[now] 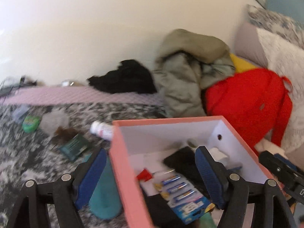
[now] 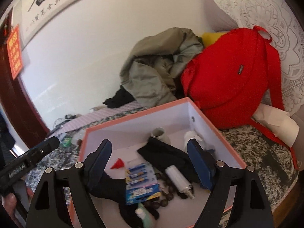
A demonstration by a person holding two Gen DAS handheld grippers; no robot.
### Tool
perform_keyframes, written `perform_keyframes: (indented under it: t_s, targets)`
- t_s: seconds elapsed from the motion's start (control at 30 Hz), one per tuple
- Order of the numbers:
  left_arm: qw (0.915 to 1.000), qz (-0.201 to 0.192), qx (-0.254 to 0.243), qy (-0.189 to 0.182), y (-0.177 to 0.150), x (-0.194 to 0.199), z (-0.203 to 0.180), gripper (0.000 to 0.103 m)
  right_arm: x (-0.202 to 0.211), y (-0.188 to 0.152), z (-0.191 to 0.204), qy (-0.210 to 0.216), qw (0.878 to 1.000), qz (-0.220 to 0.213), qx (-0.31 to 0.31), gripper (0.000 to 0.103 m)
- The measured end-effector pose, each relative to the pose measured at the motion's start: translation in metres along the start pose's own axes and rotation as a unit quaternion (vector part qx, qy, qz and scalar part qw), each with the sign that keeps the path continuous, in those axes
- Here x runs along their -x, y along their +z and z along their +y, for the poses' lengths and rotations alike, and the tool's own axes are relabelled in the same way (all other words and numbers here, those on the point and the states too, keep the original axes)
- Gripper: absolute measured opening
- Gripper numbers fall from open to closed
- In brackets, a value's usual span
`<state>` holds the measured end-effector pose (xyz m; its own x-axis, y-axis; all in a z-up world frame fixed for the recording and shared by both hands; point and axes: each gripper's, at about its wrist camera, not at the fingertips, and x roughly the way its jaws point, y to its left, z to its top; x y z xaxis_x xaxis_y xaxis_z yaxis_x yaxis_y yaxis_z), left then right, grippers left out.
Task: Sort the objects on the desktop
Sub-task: 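Carry red cone and white bulb into the pink box and release both, then grasp the teal glasses case with the left tool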
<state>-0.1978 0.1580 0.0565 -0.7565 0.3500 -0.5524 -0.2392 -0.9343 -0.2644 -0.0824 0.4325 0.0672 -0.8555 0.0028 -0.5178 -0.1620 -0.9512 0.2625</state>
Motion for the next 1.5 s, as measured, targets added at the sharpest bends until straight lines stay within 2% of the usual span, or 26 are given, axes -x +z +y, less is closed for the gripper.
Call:
perform_keyframes:
  t_s: [0.17,0.33,0.5,0.63,0.8,0.93,1.03,1.23,1.4,1.5]
  targets:
    - [0.9965,0.009,0.054,0.063,-0.002,0.015,0.07,0.081,0.002,0.0,0.041,0.036,0.999,-0.01,0.019,0.084]
    - [0.9888,0.046,0.084,0.115,-0.022,0.019,0.126,0.081,-0.003,-0.003,0.088,0.072,0.997,-0.012,0.032,0.084]
    - [0.9811,0.123,0.059,0.137,-0.058,-0.01,0.142,0.081,-0.012,-0.009,0.124,0.113,0.994,-0.004,0.009,0.084]
    - [0.974,0.175,0.012,0.144,-0.086,-0.046,0.121,0.081,-0.023,-0.014,0.146,0.125,0.992,0.005,-0.004,0.085]
    - [0.9748,0.196,-0.031,0.103,-0.104,-0.073,0.079,0.081,-0.031,-0.021,0.157,0.114,0.993,0.009,0.007,0.084]
    - [0.9735,0.21,-0.032,0.085,-0.11,-0.09,0.06,0.081,-0.033,-0.023,0.153,0.104,0.994,0.012,0.014,0.084]
    - [0.9727,0.213,-0.031,0.085,-0.112,-0.101,0.052,0.081,-0.033,-0.024,0.148,0.097,0.995,0.014,0.023,0.084]
    - [0.9738,0.211,0.023,0.083,-0.102,-0.119,0.064,0.08,-0.031,-0.023,0.133,0.075,0.996,0.007,0.042,0.085]
    - [0.9749,0.2,0.049,0.083,-0.095,-0.129,0.07,0.079,-0.033,-0.021,0.116,0.062,0.997,0.011,0.041,0.085]
    - [0.9743,0.207,0.065,0.061,-0.094,-0.138,0.07,0.071,-0.034,-0.021,0.107,0.058,0.997,0.012,0.042,0.085]
